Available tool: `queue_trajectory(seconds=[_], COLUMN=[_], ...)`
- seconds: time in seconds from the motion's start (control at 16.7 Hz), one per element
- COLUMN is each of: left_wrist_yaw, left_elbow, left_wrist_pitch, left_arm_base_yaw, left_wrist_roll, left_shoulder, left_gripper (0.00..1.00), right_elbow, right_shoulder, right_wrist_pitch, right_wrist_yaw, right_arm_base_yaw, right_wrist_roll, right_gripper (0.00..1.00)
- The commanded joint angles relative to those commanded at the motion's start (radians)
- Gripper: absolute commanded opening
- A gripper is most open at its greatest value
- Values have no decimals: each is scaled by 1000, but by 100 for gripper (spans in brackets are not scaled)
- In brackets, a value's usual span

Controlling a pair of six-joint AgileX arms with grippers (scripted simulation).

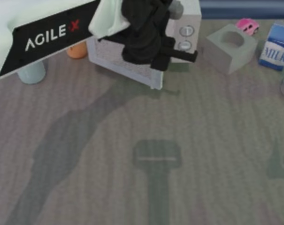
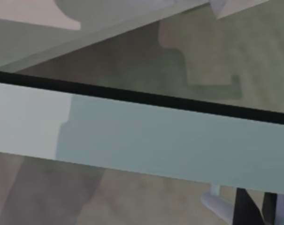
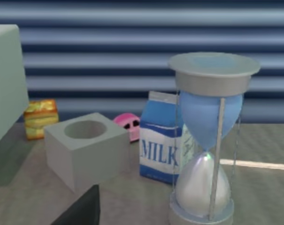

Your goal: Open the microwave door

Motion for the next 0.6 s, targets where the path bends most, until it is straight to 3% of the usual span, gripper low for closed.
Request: queue_trajectory(seconds=[0.6], left_wrist_yaw=[14], left_elbow=[-17], left_wrist_pitch=[8], left_arm_base_yaw=[-2], left_wrist_roll=[11], left_shoulder=[-10], left_gripper=[0], right_elbow=[0], right_shoulder=[0], right_wrist_pitch=[0], right_wrist_yaw=[0], right_arm_base_yaw=[0], right_wrist_roll=[0], right_gripper=[100])
